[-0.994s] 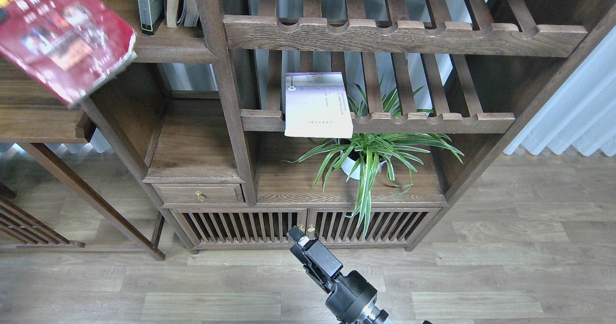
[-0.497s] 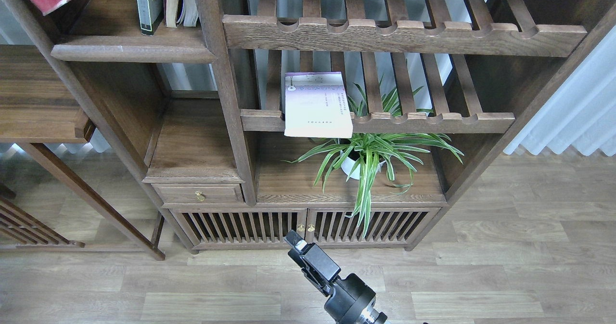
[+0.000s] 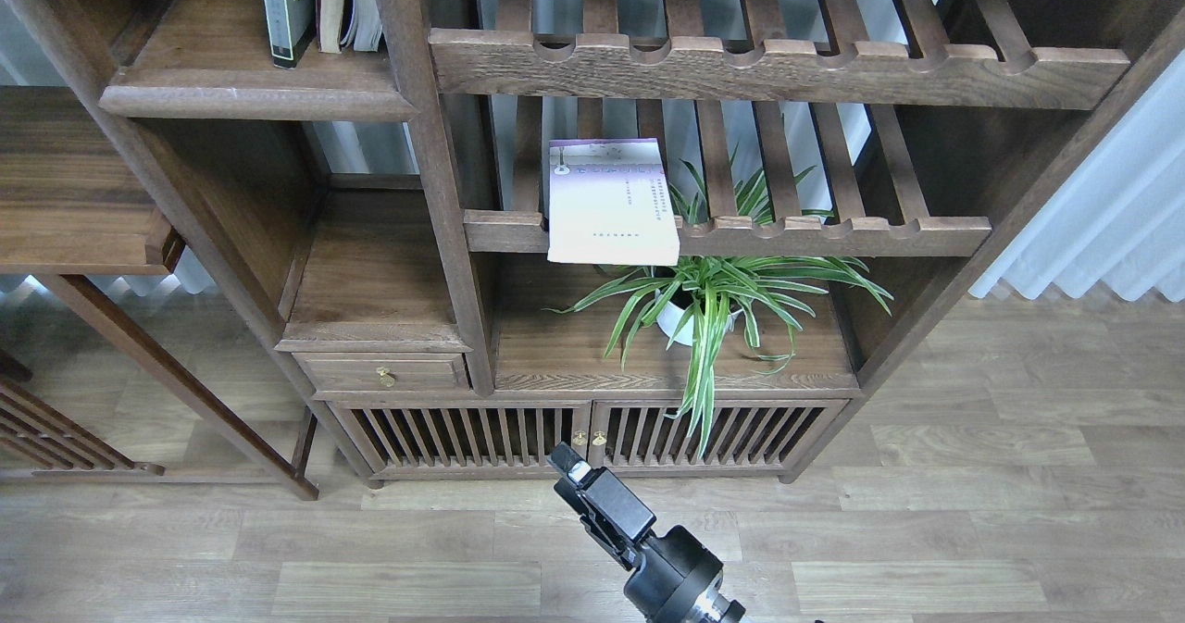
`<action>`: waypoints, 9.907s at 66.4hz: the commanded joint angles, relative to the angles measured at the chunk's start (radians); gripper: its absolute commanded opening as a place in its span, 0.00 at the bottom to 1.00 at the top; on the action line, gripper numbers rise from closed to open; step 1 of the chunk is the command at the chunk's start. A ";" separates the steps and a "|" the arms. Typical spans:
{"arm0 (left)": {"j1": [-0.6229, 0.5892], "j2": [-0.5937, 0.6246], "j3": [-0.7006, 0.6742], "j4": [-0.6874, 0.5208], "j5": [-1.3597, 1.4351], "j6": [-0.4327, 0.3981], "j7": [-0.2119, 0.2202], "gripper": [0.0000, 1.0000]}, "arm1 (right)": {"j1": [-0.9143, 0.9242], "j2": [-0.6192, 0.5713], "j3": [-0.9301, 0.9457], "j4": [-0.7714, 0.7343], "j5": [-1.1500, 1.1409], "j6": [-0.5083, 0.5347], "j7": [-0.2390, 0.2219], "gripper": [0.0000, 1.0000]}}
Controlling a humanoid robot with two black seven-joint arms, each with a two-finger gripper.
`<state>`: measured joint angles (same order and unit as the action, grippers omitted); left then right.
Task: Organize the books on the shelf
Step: 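Place the red book on the side shelf and release with left gripper, then raise the right gripper to the white book on the middle shelf, then grip the white book and pull it down off the shelf, then grasp the white book's other edge with the left gripper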
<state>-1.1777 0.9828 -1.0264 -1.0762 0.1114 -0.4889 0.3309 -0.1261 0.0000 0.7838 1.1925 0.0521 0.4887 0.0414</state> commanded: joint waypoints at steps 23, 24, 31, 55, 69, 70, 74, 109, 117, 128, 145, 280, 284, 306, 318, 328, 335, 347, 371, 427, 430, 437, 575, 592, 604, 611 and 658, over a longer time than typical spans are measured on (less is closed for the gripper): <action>-0.158 -0.233 -0.001 0.208 0.338 0.000 0.000 0.05 | 0.039 0.000 0.011 0.004 0.009 0.000 0.011 0.99; -0.160 -0.243 -0.003 0.216 0.346 0.000 -0.001 0.05 | 0.043 0.000 0.017 0.004 0.012 0.000 0.011 0.99; -0.165 -0.299 -0.014 0.266 0.398 0.000 -0.004 0.05 | 0.077 0.000 0.051 0.004 0.038 0.000 0.012 0.99; -0.165 -0.455 -0.031 0.374 0.464 0.000 -0.073 0.05 | 0.172 0.000 0.130 -0.002 0.075 0.000 0.034 0.99; -0.169 -0.492 -0.029 0.440 0.547 0.000 -0.168 0.05 | 0.184 0.000 0.129 -0.004 0.098 0.000 0.041 0.99; -0.168 -0.492 -0.029 0.443 0.551 0.000 -0.171 0.05 | 0.184 0.000 0.129 -0.004 0.098 0.000 0.041 0.99; -0.165 -0.492 -0.029 0.450 0.562 0.000 -0.199 0.05 | 0.189 0.000 0.129 -0.002 0.098 0.000 0.041 0.99; -0.132 -0.570 -0.014 0.555 0.683 0.000 -0.409 0.05 | 0.198 0.000 0.120 0.006 0.104 0.000 0.041 0.99; -0.129 -0.602 -0.012 0.575 0.685 0.000 -0.411 0.05 | 0.198 0.000 0.120 0.007 0.104 0.000 0.041 0.99; -0.116 -0.612 -0.008 0.588 0.683 0.000 -0.421 0.05 | 0.198 0.000 0.118 0.012 0.104 0.000 0.041 0.99; -0.097 -0.632 -0.007 0.581 0.683 0.000 -0.431 0.07 | 0.198 0.000 0.120 0.013 0.104 0.000 0.041 0.99; 1.150 -0.332 -0.242 -0.192 0.157 0.000 -0.388 0.87 | 0.247 0.000 0.000 -0.028 0.106 0.000 0.092 0.99; 1.207 -0.360 -0.264 -0.174 0.157 0.000 -0.382 0.88 | 0.272 0.000 0.000 -0.059 0.104 0.000 0.092 0.99; 1.308 -0.466 -0.285 -0.077 0.157 0.000 -0.266 0.90 | 0.396 0.000 -0.023 -0.214 0.114 -0.097 0.092 0.99; 1.317 -0.483 -0.287 -0.077 0.157 0.000 -0.263 0.91 | 0.473 0.000 -0.051 -0.277 0.155 -0.157 0.092 0.99; 1.320 -0.484 -0.288 -0.077 0.157 0.000 -0.262 0.90 | 0.533 0.000 -0.054 -0.283 0.209 -0.214 0.091 0.99; 1.319 -0.487 -0.288 -0.077 0.157 0.000 -0.262 0.90 | 0.557 0.000 -0.054 -0.284 0.229 -0.254 0.091 0.99; 1.319 -0.490 -0.290 -0.077 0.157 0.000 -0.262 0.91 | 0.594 0.000 -0.060 -0.289 0.278 -0.298 0.091 0.97; 1.319 -0.490 -0.290 -0.077 0.157 0.000 -0.262 0.90 | 0.615 0.000 -0.077 -0.310 0.325 -0.318 0.091 0.91; 1.317 -0.490 -0.314 -0.079 0.157 0.000 -0.262 0.91 | 0.675 0.000 -0.069 -0.381 0.396 -0.369 0.095 0.67; 1.317 -0.490 -0.314 -0.079 0.157 0.000 -0.260 0.91 | 0.675 0.000 -0.067 -0.381 0.396 -0.369 0.097 0.65; 1.317 -0.490 -0.314 -0.079 0.157 0.000 -0.260 0.91 | 0.675 0.000 -0.064 -0.381 0.396 -0.366 0.111 0.58; 1.359 -0.582 -0.008 -0.223 -0.449 0.000 -0.366 1.00 | 0.031 0.000 -0.060 -0.093 0.084 0.000 -0.227 0.05; 1.345 -0.618 0.112 -0.220 -0.447 0.000 -0.366 1.00 | 0.025 0.000 -0.071 -0.093 0.083 0.000 -0.225 0.05; 1.313 -0.659 0.173 -0.211 -0.446 0.000 -0.365 1.00 | 0.017 0.000 -0.075 -0.093 0.083 0.000 -0.227 0.05; 1.287 -0.673 0.213 -0.202 -0.444 0.000 -0.365 1.00 | 0.016 0.000 -0.075 -0.091 0.083 0.000 -0.225 0.05; 1.239 -0.757 0.261 -0.128 -0.473 0.000 -0.366 0.33 | 0.011 0.000 -0.083 -0.091 0.083 0.000 -0.225 0.05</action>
<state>0.0624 0.2267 -0.7654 -1.2052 -0.3608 -0.4887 -0.0356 -0.1151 0.0000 0.7010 1.1013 0.1349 0.4887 -0.1843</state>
